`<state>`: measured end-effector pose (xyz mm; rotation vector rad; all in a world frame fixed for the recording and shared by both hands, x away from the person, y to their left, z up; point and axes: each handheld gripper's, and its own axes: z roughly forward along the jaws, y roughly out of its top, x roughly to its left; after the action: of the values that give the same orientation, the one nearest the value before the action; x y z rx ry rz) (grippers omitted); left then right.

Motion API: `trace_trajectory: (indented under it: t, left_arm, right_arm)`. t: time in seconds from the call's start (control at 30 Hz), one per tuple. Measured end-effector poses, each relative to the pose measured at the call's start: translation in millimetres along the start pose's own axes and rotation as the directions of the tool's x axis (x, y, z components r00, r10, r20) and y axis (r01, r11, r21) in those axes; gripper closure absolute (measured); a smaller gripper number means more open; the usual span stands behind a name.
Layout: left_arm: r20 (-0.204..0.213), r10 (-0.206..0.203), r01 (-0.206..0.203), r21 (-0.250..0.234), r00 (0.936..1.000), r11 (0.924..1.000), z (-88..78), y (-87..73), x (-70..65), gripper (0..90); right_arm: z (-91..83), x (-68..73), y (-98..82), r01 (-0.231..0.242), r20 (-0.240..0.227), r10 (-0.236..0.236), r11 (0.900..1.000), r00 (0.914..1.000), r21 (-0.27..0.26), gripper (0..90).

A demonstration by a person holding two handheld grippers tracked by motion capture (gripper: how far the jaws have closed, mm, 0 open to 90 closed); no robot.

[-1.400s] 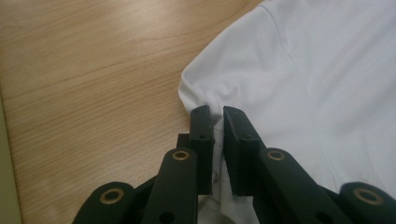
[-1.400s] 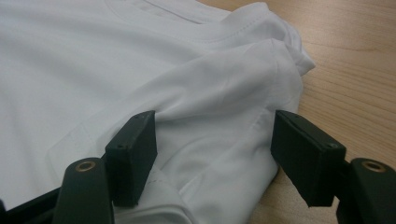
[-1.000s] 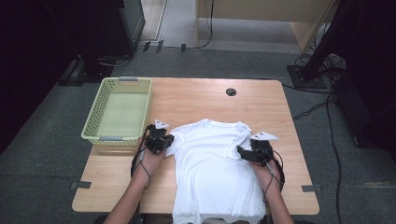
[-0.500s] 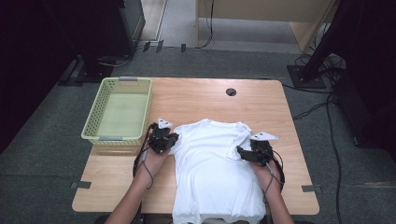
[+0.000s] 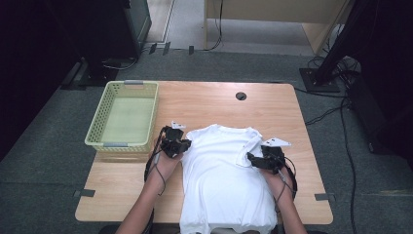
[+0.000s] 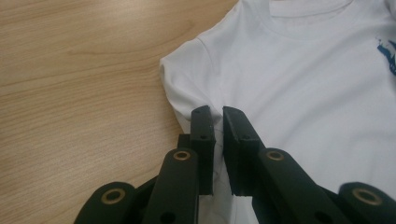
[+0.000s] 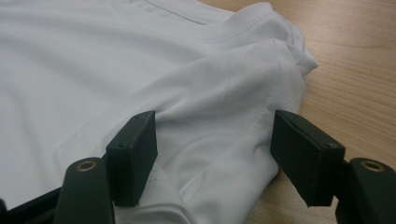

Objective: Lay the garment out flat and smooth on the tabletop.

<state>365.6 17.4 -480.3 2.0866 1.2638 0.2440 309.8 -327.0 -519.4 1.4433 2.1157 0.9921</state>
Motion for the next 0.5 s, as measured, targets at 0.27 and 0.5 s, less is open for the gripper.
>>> trace_trajectory:
  t: [0.27, 0.5]
  left_arm:
    - [0.002, 0.019, -0.019, -0.017, 0.9998, 0.9997, -5.0, -2.2, 3.2, 84.5]
    - [0.0, 0.067, -0.067, -0.016, 0.9978, 0.9976, -5.1, -3.4, -9.7, 83.4]
  right_arm:
    - [1.3, 1.7, 0.5, 0.017, 0.012, -0.017, 1.0, 0.9998, 0.001, 31.9]
    - [1.2, 2.6, -0.7, 0.017, 0.014, -0.017, 1.0, 0.9998, -0.006, 31.8]
